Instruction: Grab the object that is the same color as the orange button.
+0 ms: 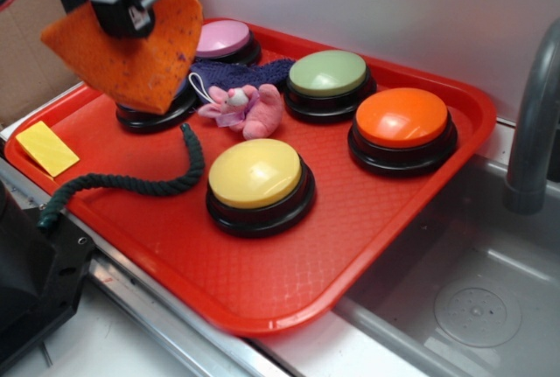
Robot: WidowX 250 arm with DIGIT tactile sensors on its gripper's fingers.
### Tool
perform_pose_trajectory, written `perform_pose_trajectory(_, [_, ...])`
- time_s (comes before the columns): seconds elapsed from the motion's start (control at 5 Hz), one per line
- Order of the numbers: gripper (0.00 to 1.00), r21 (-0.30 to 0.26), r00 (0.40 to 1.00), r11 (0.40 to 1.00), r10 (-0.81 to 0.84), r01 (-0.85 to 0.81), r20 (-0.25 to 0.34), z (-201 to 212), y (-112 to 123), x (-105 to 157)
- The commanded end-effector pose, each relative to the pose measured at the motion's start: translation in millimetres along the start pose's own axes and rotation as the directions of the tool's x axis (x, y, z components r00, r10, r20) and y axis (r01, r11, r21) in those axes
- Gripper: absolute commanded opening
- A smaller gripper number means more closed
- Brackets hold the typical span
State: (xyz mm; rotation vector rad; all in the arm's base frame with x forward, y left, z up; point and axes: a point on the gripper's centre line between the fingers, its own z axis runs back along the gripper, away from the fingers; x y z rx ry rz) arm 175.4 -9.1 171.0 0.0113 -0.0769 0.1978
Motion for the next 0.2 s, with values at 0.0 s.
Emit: perform_pose_trajectory(0.0, [0.0, -0.033, 0.996, 0.999, -0.022, 0.025, 0.084, 46.2, -15.2, -8.0])
